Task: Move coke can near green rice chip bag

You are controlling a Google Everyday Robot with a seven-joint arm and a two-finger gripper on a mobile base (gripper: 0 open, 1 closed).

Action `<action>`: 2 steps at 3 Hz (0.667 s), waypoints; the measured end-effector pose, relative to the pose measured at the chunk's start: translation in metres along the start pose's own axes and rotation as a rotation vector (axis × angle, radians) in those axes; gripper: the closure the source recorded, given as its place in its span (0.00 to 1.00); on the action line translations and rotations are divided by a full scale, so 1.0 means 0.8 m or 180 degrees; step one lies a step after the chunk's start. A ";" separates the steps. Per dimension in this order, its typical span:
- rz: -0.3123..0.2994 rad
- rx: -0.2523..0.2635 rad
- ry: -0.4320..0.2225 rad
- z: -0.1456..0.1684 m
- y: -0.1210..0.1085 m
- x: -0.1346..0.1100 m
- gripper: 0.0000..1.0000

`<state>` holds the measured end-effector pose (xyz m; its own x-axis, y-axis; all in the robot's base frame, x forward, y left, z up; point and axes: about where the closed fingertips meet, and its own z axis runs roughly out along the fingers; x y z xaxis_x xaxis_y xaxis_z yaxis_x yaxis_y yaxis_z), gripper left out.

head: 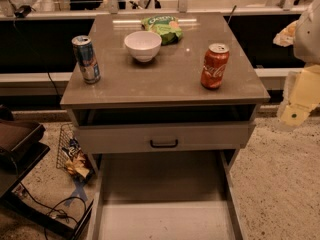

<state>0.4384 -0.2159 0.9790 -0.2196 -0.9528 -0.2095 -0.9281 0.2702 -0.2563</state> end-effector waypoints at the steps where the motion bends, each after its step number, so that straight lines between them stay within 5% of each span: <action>1: 0.0013 0.0013 -0.0024 0.000 -0.002 -0.001 0.00; 2: 0.0200 0.0184 -0.0357 0.001 -0.029 -0.012 0.00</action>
Offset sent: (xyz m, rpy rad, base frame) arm 0.0601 0.0039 0.0156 0.2680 -0.1682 -0.1024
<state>0.4626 -0.2129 0.9863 -0.2386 -0.9132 -0.3303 -0.8940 0.3394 -0.2927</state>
